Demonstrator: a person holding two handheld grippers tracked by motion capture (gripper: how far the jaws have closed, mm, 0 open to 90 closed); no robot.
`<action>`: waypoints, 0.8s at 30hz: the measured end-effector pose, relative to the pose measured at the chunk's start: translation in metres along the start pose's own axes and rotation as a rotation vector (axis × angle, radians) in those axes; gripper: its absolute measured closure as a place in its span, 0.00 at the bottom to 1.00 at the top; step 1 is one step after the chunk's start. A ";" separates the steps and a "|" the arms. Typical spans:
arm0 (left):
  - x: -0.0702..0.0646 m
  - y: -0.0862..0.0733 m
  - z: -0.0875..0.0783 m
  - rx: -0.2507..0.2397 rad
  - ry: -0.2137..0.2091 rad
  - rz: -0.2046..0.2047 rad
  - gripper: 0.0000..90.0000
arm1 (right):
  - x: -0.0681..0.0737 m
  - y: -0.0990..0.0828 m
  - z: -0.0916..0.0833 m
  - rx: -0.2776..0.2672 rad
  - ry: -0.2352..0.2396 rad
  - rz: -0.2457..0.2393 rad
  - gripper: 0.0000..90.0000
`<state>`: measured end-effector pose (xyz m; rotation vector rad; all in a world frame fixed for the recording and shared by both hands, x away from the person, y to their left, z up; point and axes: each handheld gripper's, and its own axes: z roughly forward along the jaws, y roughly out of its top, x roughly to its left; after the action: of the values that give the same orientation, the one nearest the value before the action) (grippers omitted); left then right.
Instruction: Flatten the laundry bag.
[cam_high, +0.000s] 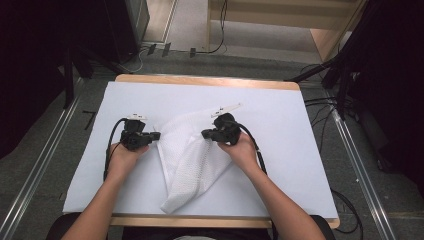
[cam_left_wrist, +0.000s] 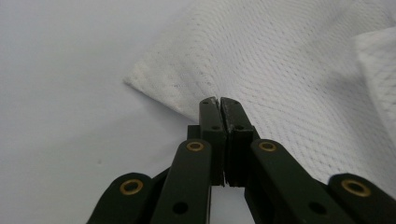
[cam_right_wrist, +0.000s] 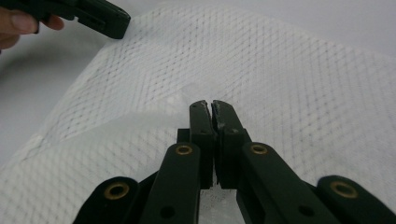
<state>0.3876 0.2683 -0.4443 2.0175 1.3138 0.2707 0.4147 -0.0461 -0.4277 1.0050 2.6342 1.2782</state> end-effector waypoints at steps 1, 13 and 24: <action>0.003 0.001 -0.001 -0.002 -0.003 -0.009 1.00 | 0.001 0.000 -0.003 -0.008 0.003 0.003 1.00; 0.025 0.019 0.011 -0.008 -0.001 -0.052 1.00 | 0.009 -0.010 -0.042 -0.074 0.029 0.010 1.00; 0.034 0.026 0.009 -0.015 0.018 -0.058 1.00 | 0.022 -0.039 -0.068 -0.090 0.044 0.020 1.00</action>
<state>0.4268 0.2871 -0.4403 1.9657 1.3749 0.2718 0.3558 -0.0983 -0.4061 1.0039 2.5776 1.4250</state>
